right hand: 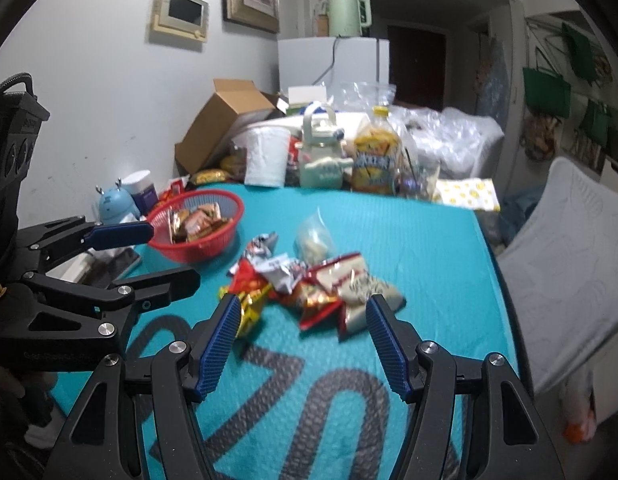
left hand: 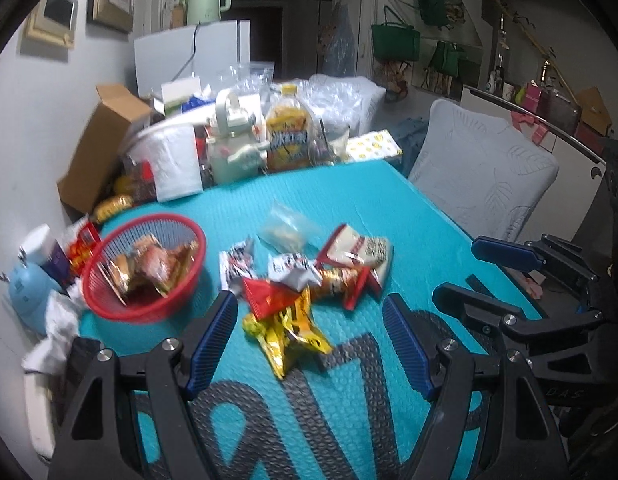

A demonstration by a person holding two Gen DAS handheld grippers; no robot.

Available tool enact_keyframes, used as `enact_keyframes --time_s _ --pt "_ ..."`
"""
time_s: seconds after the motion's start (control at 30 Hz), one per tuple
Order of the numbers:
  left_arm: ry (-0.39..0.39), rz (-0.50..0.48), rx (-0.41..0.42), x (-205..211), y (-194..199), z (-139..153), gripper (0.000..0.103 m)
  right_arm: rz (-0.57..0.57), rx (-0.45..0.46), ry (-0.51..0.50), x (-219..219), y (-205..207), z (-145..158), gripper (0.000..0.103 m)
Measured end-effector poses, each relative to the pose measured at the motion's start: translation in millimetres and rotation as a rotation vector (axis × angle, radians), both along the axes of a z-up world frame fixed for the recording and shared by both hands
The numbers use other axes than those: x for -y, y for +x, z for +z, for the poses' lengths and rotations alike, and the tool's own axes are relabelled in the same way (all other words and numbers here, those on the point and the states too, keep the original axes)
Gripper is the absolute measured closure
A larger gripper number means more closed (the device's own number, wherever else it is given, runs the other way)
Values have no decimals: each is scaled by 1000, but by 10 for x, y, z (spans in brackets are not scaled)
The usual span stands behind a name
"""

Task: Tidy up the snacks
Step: 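Move both open tools back toward the remaining snack pile, then grasp the green lollipop with left tool while right tool grasps the yellow-black chip bag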

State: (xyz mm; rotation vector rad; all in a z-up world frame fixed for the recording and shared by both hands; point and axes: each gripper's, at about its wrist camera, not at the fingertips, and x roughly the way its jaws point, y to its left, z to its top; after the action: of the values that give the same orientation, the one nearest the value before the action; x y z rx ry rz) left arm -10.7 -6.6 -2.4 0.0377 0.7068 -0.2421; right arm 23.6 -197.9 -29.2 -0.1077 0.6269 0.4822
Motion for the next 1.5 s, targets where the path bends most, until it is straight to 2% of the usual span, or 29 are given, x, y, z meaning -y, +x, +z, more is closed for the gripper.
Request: enact_keyframes --time_s 0.53,1.17,1.37,1.5 --pt "-15 96 -152 -293 169 -582 29 35 -144 -16 -245 237 -544 38" --pt "-22 188 -223 -766 565 -859 29 182 -277 19 -800 691 -796 38" --pt "2 195 -220 -799 623 -905 29 216 -329 43 -909 821 -921 38" --pt "-21 179 -233 -798 662 -957 29 225 -358 58 -895 874 -978 52"
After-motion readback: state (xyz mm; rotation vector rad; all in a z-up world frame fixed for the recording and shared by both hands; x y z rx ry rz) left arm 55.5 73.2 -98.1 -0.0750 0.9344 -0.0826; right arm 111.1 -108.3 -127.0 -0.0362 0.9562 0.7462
